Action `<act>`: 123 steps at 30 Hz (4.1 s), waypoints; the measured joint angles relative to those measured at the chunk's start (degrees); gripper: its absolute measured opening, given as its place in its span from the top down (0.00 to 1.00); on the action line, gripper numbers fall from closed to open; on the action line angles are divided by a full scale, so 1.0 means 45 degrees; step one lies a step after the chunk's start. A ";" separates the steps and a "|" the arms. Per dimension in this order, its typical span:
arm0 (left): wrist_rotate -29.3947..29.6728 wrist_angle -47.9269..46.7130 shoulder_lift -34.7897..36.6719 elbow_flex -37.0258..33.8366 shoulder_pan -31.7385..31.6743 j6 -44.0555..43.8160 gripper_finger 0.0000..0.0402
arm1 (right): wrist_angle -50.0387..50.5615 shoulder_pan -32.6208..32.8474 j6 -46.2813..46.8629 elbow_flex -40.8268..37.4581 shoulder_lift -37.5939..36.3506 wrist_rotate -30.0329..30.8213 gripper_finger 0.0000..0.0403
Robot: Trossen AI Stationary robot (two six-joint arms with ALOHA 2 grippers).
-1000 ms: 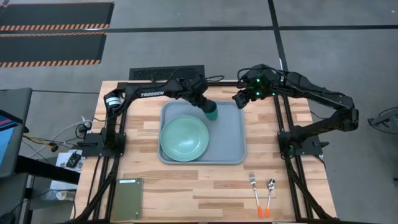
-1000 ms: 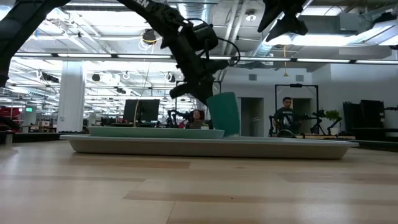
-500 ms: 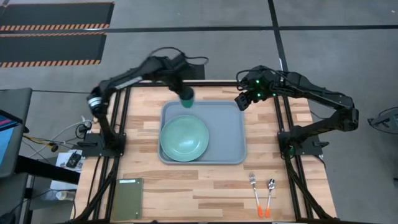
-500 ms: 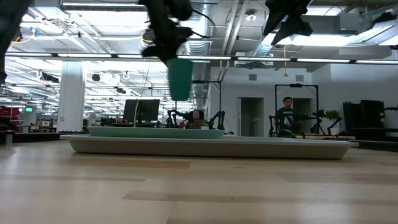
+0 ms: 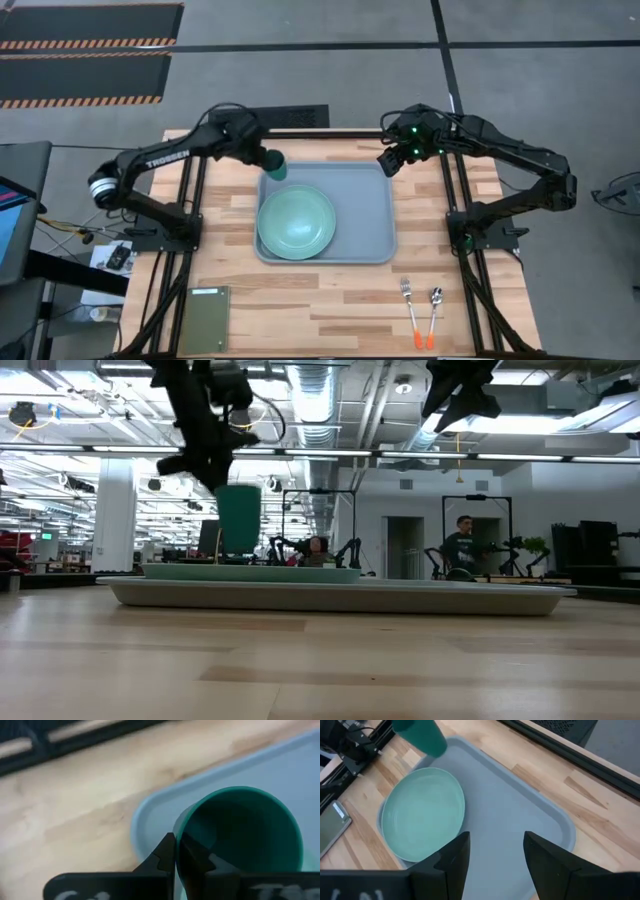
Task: Pick and place plate/cup/fork/spoon on tray
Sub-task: Put the green cup on the gray tray to the top of the light green plate, then put the orange fork on the gray tray to the right of the light green plate
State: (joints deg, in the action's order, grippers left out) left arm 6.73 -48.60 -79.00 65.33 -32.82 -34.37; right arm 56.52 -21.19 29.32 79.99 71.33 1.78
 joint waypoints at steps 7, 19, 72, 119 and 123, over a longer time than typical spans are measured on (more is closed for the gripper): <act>0.0606 0.0204 -0.1214 -0.0375 0.0126 0.0261 1.00 | -0.0001 0.0000 0.0010 0.0000 0.0000 0.0014 0.48; 0.0430 0.0832 -0.2425 -0.0352 -0.0222 0.0724 1.00 | 0.0003 0.0049 0.0048 0.0000 0.0000 0.0000 0.48; 0.0562 0.0569 -0.0940 -0.0206 -0.0481 0.1021 0.45 | 0.0004 0.0044 0.0045 -0.0005 0.0000 -0.0119 0.48; -0.4058 0.4798 0.4702 -0.0197 0.0194 -0.0828 0.45 | -0.2288 1.4734 1.9548 -0.6789 -0.0128 -0.0038 0.48; -0.4054 0.4786 0.4697 -0.0197 0.0194 -0.0711 0.45 | -0.3688 1.5044 1.9680 -0.7231 0.0663 -0.0117 0.48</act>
State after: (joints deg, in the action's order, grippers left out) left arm -11.51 -27.06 -57.87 64.45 -31.94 -37.57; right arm 39.92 46.51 117.88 47.45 74.31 1.26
